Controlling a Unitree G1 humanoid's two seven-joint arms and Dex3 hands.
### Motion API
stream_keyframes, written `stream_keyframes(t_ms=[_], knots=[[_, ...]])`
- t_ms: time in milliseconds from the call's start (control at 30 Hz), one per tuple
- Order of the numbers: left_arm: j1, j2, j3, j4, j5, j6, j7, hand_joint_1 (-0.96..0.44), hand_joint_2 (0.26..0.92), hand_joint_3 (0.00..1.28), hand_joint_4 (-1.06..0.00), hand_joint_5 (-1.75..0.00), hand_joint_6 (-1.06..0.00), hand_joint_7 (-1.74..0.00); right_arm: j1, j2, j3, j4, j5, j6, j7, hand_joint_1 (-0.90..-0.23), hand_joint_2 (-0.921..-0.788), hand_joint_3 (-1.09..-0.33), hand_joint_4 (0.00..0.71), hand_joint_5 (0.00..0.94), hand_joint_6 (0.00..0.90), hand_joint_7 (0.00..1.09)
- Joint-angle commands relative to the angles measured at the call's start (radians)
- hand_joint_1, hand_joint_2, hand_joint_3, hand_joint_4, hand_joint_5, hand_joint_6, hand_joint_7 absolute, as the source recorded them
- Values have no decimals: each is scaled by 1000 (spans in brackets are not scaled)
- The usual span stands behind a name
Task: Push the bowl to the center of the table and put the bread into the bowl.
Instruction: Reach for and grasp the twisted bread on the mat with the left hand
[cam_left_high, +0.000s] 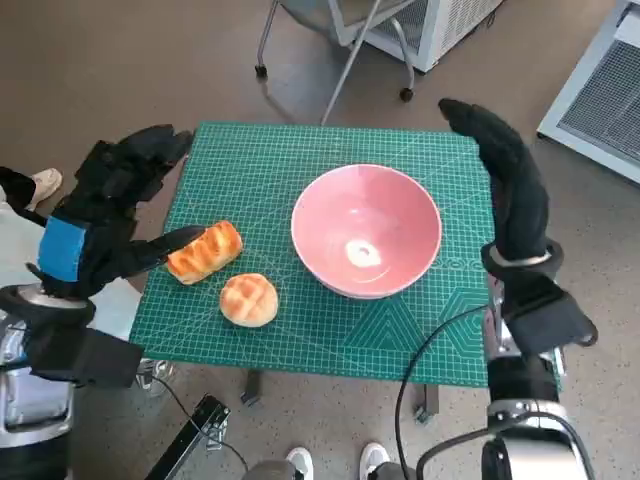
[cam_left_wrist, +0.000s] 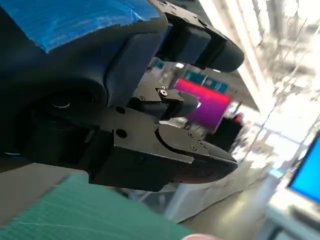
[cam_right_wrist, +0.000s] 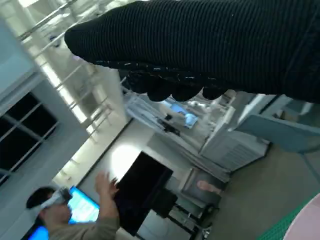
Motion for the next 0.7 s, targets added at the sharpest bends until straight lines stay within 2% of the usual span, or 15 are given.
stream_keyframes(t_ms=[33,267,700], knots=[[18,34,4,-65,11,86,-58,-25,852,0,-375,-4,-381,-350,43,5,19,-39,-14,36,-13,-604,-921,-838,342,31,3,898],[19,57,2,-96,5,154,-119,7,838,0,-352,0,-418,-279,60,1,33,-70,-16,53,-17,-609,-921,-837,326,23,-1,909],[18,57,-5,-74,4,162,-133,33,837,0,-350,-1,-437,-241,76,-1,47,-90,-29,53,-32,-611,-921,-840,318,21,-1,906]])
